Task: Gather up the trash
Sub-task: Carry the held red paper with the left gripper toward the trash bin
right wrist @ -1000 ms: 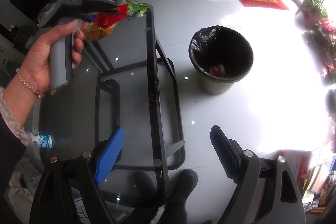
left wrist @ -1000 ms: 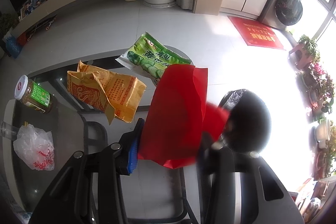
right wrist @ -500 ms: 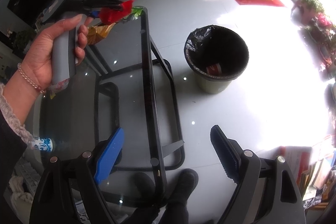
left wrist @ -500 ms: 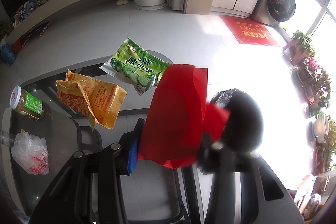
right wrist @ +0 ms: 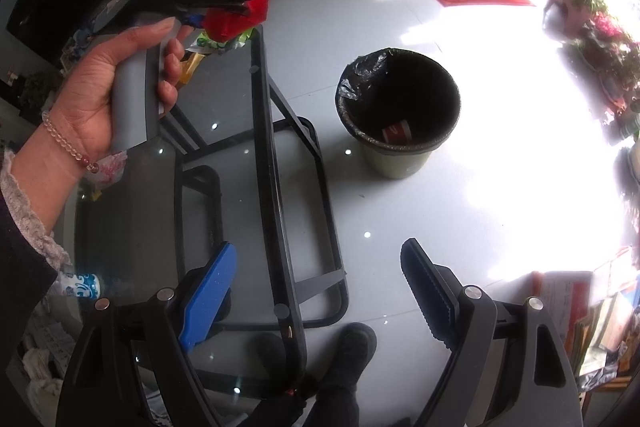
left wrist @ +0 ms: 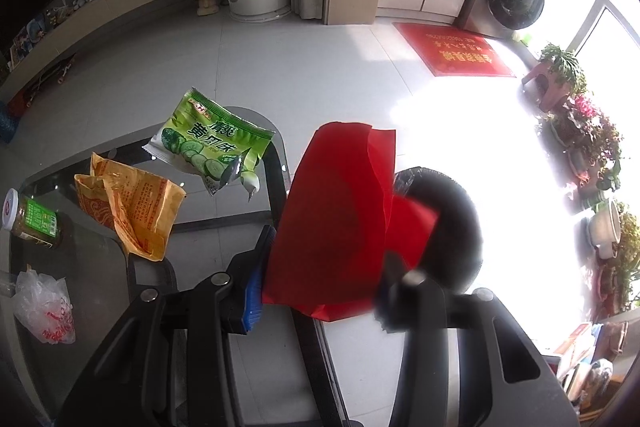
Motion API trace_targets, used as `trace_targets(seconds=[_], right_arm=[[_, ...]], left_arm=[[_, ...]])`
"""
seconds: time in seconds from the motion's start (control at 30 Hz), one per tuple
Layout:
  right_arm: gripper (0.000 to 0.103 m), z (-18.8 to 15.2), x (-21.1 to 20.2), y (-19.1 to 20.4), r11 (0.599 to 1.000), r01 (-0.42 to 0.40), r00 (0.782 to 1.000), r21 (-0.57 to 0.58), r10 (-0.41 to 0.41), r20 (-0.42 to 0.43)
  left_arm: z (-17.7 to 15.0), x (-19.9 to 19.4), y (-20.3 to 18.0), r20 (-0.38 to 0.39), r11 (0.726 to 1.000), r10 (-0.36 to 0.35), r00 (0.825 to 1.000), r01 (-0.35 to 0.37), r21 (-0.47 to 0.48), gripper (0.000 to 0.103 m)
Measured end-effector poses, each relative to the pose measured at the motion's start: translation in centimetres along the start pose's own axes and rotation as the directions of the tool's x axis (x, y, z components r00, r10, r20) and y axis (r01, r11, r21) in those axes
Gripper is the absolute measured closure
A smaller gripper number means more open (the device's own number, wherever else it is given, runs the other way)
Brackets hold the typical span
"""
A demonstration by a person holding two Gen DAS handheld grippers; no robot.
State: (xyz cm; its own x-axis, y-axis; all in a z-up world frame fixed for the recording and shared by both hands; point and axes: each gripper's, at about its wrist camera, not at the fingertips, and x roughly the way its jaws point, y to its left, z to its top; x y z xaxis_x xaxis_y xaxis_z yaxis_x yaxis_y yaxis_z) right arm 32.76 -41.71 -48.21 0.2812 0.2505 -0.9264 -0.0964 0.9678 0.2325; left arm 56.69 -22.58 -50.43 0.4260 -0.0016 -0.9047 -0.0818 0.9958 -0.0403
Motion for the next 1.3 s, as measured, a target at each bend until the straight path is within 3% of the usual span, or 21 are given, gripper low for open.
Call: trace_targets(seconds=[0.57, 1.3], right_arm=[[0.022, -0.5, -0.2, -1.5, 0.997, -0.058, 0.998, 0.052, 0.058, 0.008], [0.022, -2.5, 0.1, -3.2, 0.987, -0.14, 0.99, 0.078, 0.141, -0.011]], left_arm=[[0.7, 2.0, -7.4, -0.02, 0.994, -0.038, 0.999, 0.04, 0.097, 0.06], [-1.7, 6.5, -18.1, -0.093, 0.966, -0.061, 0.994, 0.082, 0.245, 0.06]])
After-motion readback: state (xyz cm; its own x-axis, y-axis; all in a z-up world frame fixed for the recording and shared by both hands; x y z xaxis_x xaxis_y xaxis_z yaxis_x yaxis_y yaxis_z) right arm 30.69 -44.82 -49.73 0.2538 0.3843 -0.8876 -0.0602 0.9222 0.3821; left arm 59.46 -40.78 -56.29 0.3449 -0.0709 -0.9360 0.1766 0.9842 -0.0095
